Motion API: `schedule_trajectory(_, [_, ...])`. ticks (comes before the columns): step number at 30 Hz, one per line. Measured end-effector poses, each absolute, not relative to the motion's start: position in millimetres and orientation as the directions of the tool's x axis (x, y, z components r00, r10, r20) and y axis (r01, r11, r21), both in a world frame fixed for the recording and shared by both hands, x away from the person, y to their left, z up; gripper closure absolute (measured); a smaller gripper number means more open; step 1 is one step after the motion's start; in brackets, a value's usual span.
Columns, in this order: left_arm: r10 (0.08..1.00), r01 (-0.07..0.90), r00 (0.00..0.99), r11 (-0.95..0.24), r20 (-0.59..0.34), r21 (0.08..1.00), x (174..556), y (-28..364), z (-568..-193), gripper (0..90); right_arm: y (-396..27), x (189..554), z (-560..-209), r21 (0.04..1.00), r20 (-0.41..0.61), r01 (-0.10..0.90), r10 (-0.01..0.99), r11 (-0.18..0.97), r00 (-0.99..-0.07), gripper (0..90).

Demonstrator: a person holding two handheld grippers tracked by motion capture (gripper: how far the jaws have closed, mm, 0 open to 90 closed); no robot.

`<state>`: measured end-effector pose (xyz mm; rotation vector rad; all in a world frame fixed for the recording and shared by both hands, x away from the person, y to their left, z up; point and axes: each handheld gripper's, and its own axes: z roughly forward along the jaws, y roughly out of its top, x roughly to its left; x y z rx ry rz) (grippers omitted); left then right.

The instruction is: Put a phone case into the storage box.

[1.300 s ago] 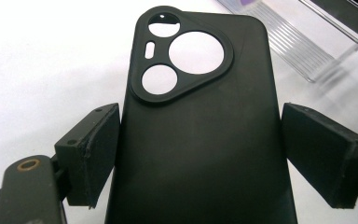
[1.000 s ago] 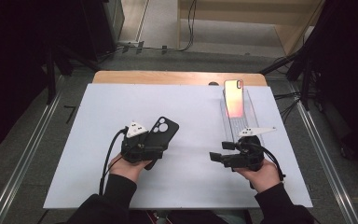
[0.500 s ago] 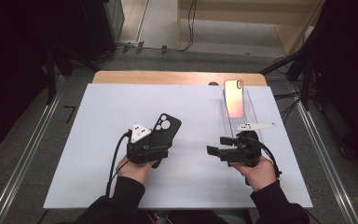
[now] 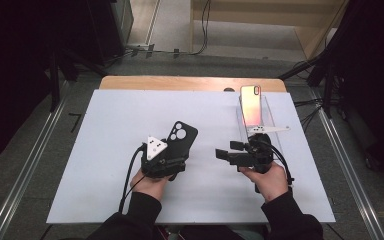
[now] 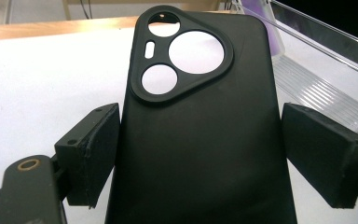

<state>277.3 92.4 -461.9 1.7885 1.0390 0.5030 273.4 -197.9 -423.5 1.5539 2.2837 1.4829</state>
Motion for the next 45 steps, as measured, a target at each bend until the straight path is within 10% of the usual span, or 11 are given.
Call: schedule_trajectory(45, [0.794,0.373,0.588,-0.095,-0.156,0.923,261,76,-469,14.6,-159,313,-423,0.668,0.538,0.744,0.68,0.015,-0.498,21.5])
